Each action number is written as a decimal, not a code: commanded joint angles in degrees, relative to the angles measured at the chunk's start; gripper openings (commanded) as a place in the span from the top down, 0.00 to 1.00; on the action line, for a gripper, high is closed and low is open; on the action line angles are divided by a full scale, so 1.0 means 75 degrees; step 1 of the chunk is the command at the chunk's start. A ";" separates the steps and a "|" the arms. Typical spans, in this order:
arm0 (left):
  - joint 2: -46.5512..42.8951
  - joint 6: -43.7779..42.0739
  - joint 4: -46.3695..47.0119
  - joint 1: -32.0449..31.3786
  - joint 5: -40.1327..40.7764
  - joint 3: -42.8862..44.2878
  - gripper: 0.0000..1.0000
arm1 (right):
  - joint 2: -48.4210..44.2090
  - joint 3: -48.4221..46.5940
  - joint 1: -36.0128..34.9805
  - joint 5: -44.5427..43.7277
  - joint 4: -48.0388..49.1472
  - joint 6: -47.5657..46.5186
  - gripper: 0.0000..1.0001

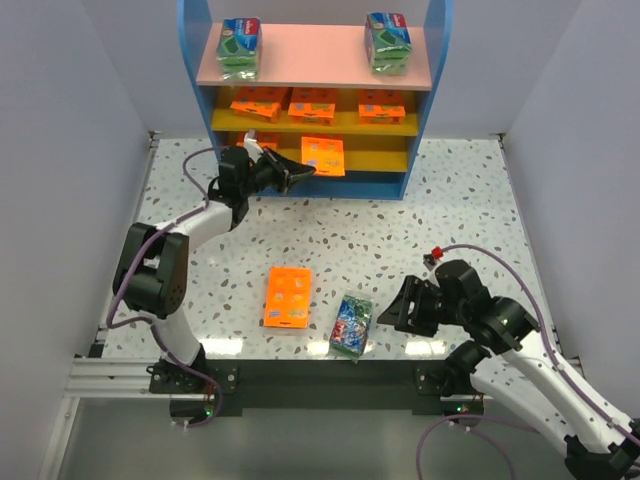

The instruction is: Place and organize the cleaning sponges onto the shelf

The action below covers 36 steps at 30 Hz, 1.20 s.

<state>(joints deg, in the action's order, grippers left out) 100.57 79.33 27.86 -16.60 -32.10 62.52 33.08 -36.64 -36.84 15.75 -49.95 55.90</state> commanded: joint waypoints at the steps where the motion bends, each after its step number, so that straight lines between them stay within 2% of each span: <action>1: 0.0323 0.0134 0.0165 0.0092 0.0318 0.0780 1.00 | -0.0087 -0.0153 -0.0010 -0.0213 -0.0054 -0.0024 0.40; 16: 0.1461 0.0263 -0.0339 0.0479 0.0202 0.1824 1.00 | -0.0110 -0.0130 -0.0010 -0.0225 0.0110 0.0035 0.39; 18: 0.1531 0.0274 -0.0374 0.0491 0.0213 0.1859 0.94 | -0.0098 -0.0107 -0.0010 -0.0213 0.0133 0.0023 0.39; 23: 0.1613 0.0192 -0.0573 0.0491 0.0248 0.1778 0.89 | -0.0016 -0.0083 -0.0010 -0.0190 0.0262 0.0012 0.39; 25: 0.1614 0.0216 -0.0585 0.0491 0.0341 0.1719 0.81 | 0.0007 -0.0060 -0.0021 -0.0178 0.0309 0.0023 0.39; 26: 0.1602 0.0216 -0.0585 0.0491 0.0388 0.1660 0.73 | 0.0030 -0.0060 0.0002 -0.0166 0.0332 0.0023 0.39; 28: 0.1613 0.0227 -0.0480 0.0491 0.0412 0.1613 0.68 | 0.0066 -0.0036 -0.0010 -0.0155 0.0379 0.0023 0.39; 32: 0.1543 0.0227 -0.0492 0.0549 0.0588 0.1508 0.64 | 0.0124 -0.0013 -0.0010 -0.0131 0.0438 0.0000 0.39; 36: 0.1380 0.0146 -0.0853 0.0596 0.0939 0.1437 0.53 | 0.0183 -0.0013 -0.0010 -0.0131 0.0496 0.0000 0.39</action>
<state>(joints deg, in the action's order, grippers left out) 110.02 79.29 27.38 -14.06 -29.52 74.17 34.04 -36.62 -36.86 14.63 -48.45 55.92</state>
